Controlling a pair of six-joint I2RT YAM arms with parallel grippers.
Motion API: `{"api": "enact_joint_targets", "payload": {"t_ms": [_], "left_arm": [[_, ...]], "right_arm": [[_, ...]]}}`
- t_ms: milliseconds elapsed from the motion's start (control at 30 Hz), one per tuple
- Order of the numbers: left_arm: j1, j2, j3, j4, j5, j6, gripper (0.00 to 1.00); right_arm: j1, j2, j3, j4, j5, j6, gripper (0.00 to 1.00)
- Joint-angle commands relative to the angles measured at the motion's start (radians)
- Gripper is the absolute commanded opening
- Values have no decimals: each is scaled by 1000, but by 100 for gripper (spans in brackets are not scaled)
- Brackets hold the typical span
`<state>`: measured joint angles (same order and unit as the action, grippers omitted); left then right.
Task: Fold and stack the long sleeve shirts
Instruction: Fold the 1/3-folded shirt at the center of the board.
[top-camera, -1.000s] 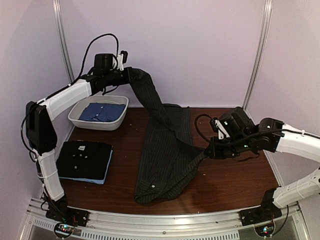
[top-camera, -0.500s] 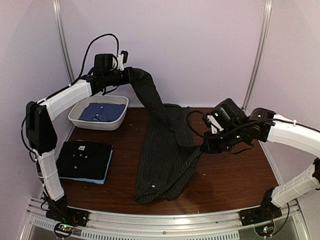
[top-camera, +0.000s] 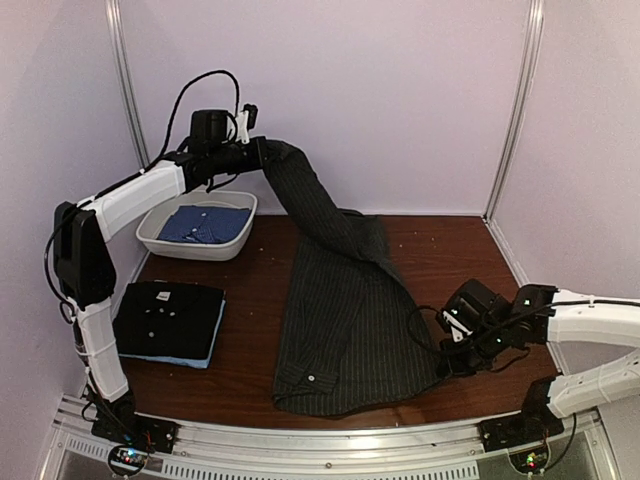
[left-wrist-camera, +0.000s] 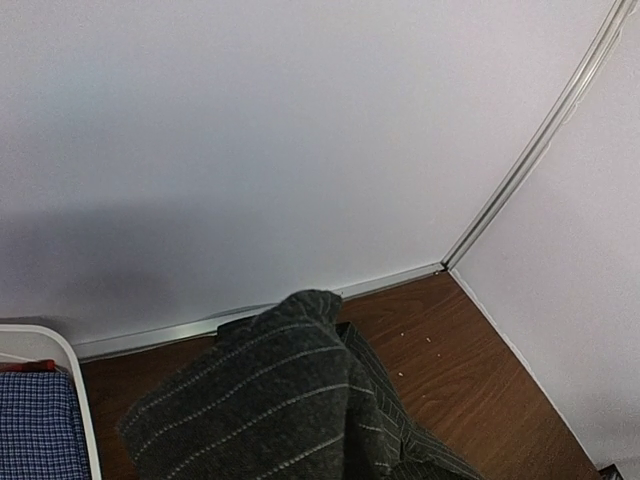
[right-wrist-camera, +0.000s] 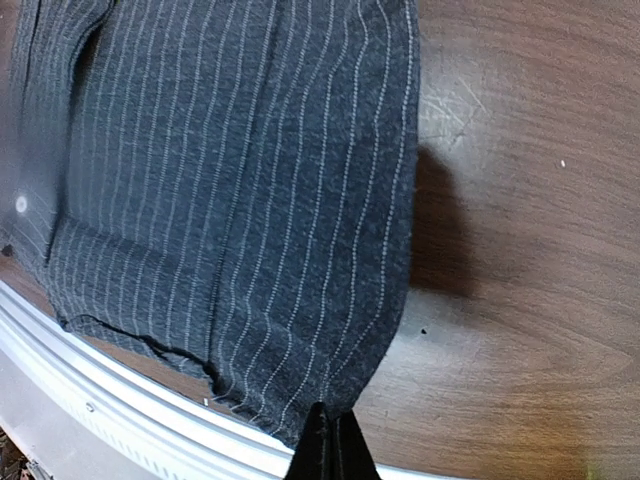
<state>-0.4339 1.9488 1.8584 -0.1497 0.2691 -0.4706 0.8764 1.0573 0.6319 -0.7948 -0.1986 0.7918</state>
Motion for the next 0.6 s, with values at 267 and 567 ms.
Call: {"api": "enact_joint_targets", "payload": {"t_ms": [267, 567], "left_arm": [[-1, 9, 56, 27, -29, 20, 2], [12, 10, 157, -23, -99, 56, 2]], "right_arm": [[40, 98, 139, 161, -30, 4, 0], [177, 298, 152, 483, -151, 70, 0]]}}
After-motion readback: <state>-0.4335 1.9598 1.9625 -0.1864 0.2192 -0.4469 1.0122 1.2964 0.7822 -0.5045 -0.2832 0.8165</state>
